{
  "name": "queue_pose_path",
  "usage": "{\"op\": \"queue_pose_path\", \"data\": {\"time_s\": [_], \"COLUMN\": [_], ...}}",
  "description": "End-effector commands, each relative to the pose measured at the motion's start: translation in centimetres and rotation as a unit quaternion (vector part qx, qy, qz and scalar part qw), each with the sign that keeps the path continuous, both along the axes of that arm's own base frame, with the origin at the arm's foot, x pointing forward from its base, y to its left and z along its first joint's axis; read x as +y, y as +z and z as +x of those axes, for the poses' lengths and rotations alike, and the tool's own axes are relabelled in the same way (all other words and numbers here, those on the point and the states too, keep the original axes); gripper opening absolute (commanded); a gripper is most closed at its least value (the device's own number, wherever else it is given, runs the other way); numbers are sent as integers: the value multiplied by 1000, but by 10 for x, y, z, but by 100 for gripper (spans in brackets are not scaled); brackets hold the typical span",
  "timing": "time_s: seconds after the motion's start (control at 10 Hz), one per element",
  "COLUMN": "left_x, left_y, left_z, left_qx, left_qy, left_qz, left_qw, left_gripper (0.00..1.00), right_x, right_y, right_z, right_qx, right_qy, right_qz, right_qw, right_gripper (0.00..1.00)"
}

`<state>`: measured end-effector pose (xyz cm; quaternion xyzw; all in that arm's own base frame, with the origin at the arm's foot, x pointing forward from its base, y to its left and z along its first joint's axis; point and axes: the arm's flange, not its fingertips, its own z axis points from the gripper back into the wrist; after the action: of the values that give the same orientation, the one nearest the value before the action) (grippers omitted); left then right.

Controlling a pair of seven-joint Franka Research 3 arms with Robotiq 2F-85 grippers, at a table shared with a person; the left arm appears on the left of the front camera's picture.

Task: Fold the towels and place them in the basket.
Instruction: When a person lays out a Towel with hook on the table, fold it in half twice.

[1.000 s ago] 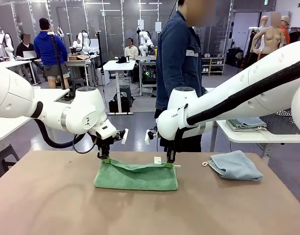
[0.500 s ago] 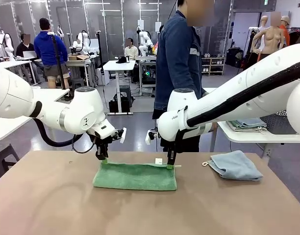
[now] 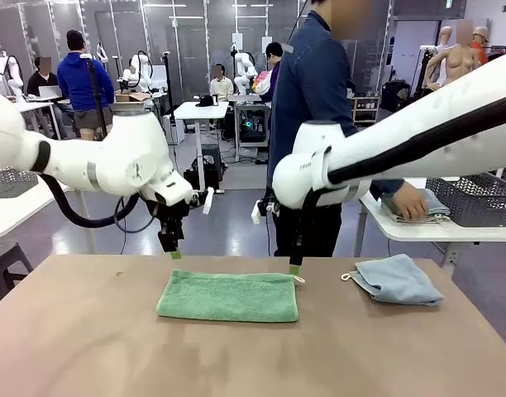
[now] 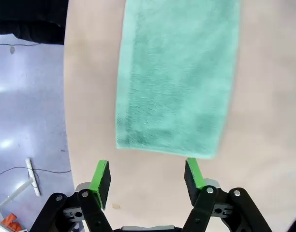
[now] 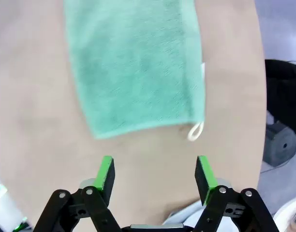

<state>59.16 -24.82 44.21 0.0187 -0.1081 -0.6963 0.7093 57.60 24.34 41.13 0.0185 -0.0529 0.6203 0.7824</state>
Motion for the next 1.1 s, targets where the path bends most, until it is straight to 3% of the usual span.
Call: {"op": "queue_pose_path", "data": {"time_s": [0.0, 0.2, 0.5, 0.7, 0.9, 1.0], "left_x": [18, 40, 83, 106, 126, 137], "left_y": [42, 65, 81, 82, 83, 82], "left_z": [-44, -63, -82, -84, -86, -85], "left_qx": [15, 2, 10, 10, 24, 29], "left_qy": [-9, -22, -29, -28, -33, -39], "left_qz": [-20, -72, -158, -181, -226, -252], "left_qw": [1000, 997, 987, 983, 973, 967], "left_gripper": [78, 78, 78, 78, 78, 78], "right_x": [-25, -45, -70, -77, -87, -89], "right_y": [45, 74, 97, 97, 87, 82], "right_z": [-44, -71, -111, -124, -124, -125], "right_qx": [51, 60, 89, 117, 163, 176], "right_qy": [-63, -166, -295, -368, -454, -475], "right_qz": [19, 42, 105, 153, 196, 210], "right_qw": [997, 983, 946, 910, 854, 836], "right_gripper": [84, 84, 84, 84, 84, 84]}}
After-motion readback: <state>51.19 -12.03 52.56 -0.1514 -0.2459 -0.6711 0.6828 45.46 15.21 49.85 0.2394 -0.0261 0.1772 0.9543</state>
